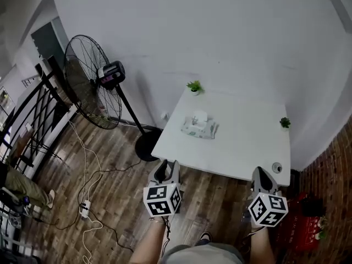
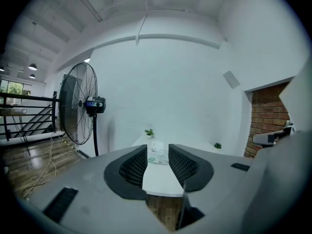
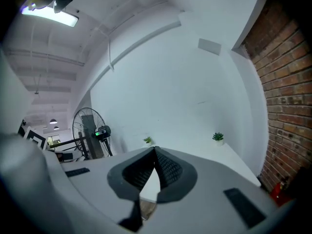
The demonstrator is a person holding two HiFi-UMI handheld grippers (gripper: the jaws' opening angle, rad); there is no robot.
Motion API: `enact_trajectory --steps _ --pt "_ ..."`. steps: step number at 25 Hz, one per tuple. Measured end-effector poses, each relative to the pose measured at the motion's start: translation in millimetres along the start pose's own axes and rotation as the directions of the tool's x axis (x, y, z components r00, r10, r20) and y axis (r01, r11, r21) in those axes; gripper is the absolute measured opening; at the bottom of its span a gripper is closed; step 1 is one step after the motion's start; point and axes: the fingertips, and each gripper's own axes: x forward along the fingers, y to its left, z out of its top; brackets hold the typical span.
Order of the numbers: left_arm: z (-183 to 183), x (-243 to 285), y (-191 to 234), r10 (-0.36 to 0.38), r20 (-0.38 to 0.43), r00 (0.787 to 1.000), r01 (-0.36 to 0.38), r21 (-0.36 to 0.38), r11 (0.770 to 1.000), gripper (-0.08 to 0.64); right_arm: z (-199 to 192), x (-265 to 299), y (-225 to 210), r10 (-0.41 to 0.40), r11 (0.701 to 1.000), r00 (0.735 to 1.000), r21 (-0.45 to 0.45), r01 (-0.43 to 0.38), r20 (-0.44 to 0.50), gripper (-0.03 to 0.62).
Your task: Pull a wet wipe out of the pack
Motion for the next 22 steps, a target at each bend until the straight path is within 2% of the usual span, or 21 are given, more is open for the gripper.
enact_trajectory --steps 10,17,22 --pt "-5.3 39.3 -1.5 0.031 -0.032 0.999 -0.031 0.003 1.0 0.123 0.7 37.9 -22.2 0.021 0.999 0.999 0.042 -0.019 -0.04 0.002" --pt "-4.2 70.5 2.3 0.011 -0.053 0.999 -0.011 0.003 1.0 0.121 -3.6 65.7 -22.2 0.018 0.998 0.998 0.062 -0.015 -0.057 0.002" --pt "14.6 112.3 3.1 -0.017 -0.024 1.0 0.017 0.001 1.0 0.122 8.5 95.9 -27.3 0.002 0.998 0.999 0.061 0.001 -0.042 0.002"
